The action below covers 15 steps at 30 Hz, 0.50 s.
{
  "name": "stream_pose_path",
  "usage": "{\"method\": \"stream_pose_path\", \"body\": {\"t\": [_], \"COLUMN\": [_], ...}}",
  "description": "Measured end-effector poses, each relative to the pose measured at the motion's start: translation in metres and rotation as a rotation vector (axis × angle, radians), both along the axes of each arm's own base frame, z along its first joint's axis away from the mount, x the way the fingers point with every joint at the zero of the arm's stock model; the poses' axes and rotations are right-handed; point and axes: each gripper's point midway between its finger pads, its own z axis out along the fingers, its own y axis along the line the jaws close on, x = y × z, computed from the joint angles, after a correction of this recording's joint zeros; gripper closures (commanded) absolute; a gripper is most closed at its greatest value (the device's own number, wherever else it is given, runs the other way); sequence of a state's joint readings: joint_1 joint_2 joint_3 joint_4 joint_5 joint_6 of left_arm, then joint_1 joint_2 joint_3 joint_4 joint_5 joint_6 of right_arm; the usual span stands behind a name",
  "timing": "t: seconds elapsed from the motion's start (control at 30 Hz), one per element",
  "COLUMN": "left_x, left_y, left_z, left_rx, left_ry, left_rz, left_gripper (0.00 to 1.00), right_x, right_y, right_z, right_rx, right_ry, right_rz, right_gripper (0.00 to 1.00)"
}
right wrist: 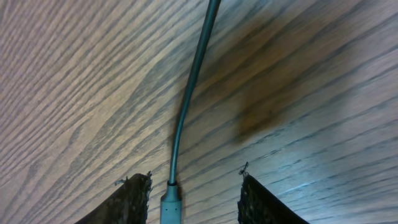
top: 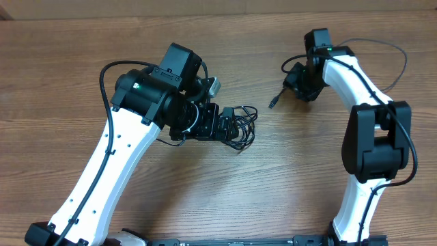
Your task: Untangle cables
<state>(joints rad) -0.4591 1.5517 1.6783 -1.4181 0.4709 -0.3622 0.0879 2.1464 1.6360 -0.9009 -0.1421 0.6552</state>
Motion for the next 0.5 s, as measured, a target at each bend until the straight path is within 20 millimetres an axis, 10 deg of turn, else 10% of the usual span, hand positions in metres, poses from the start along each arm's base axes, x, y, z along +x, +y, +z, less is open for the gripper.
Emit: {"method": "stream_pose_path", "body": {"t": [0.5], "left_x": [0.002], "left_y": [0.0], "left_z": [0.0], "left_rx": [-0.001], "left_ry": [-0.009], "left_rz": [0.001], "left_gripper": [0.0], "right_x": [0.011], "right_y": [0.005], "right_z": [-0.005], "right_rx": [0.019], "right_ry": [-0.032], "right_rz": [-0.017], "right_gripper": [0.56]}}
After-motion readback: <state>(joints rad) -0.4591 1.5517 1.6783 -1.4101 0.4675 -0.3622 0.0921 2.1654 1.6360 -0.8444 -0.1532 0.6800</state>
